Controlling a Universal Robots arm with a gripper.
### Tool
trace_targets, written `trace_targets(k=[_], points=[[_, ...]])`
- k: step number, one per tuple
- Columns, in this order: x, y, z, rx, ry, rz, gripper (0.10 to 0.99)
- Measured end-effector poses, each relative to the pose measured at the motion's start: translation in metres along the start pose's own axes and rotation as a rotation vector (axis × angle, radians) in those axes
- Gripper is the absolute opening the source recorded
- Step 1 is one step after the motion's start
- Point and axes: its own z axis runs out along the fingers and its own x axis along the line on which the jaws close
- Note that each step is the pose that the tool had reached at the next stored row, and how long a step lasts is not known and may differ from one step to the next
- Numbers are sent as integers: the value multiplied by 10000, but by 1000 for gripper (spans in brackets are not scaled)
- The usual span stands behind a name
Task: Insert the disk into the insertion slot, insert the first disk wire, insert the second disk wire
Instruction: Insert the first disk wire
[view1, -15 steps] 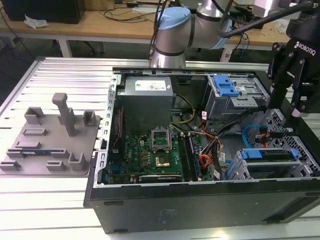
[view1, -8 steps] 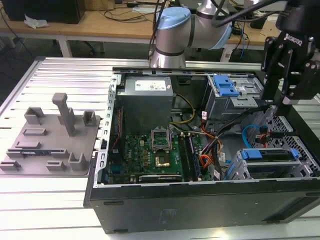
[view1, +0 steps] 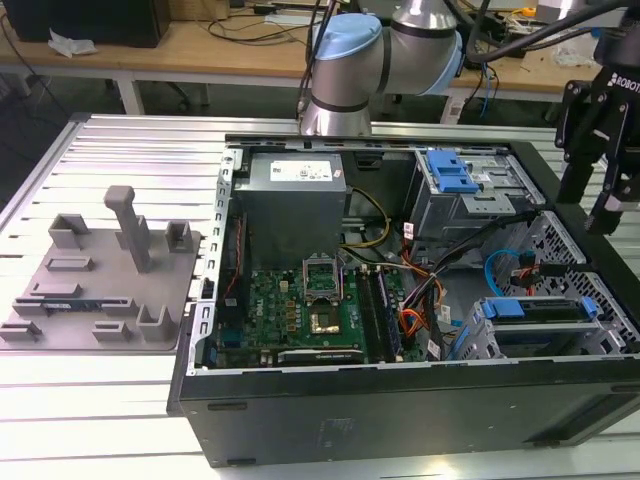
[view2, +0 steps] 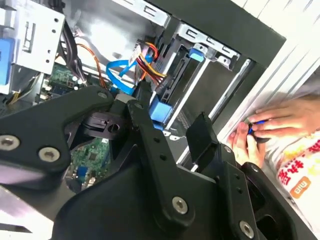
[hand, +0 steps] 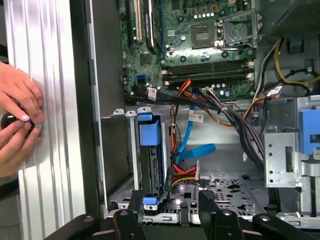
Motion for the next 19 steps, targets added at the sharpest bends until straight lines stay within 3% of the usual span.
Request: trace_targets(k=[5, 8, 10, 11, 17, 19], points=[[-12, 2, 52, -142, 96, 724, 561], [-18, 3, 80, -141, 179, 753, 561], [-22, 3, 94, -65, 171, 423, 561], [-26, 4, 115, 24, 154, 37, 561], [-27, 12, 146, 40, 162, -36, 561], [-29, 20, 151, 136, 265, 4, 561]])
